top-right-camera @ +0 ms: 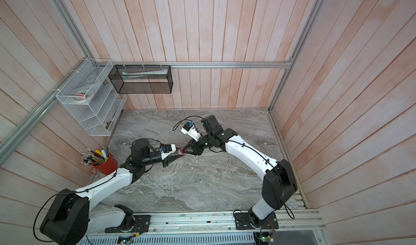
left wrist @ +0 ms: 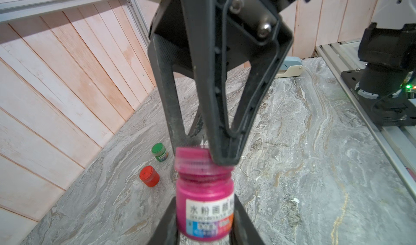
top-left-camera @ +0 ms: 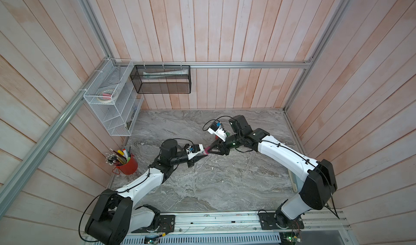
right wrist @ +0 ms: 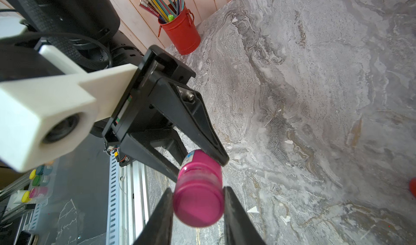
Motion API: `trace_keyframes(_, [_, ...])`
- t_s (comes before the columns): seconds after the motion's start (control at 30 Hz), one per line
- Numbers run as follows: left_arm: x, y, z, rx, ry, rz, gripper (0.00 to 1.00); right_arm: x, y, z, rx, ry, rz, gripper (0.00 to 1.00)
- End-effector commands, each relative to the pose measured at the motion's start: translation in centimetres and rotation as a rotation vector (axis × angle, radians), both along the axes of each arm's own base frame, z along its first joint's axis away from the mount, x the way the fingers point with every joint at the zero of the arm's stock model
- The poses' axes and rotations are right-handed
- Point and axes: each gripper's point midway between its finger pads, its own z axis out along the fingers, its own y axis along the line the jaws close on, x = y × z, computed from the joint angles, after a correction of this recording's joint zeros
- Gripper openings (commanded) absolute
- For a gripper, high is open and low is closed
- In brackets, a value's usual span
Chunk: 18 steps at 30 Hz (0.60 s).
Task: Close the paint jar lid
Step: Close the lid on the paint jar.
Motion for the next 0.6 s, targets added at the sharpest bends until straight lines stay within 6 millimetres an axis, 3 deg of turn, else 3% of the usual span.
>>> trace_keyframes(0.0, [-1.5, -1.2, 6.0, -0.1, -0.193, -0.099, 0.33, -0.1, 0.6, -2.6, -0.069, 0.014, -0.013, 0.28])
trace_keyframes(0.57, [-0.3, -0.5, 6.1, -0.104, -0.225, -0.001, 0.33, 1.1, 1.1, -3.2, -0.066, 0.081, -0.115, 0.27])
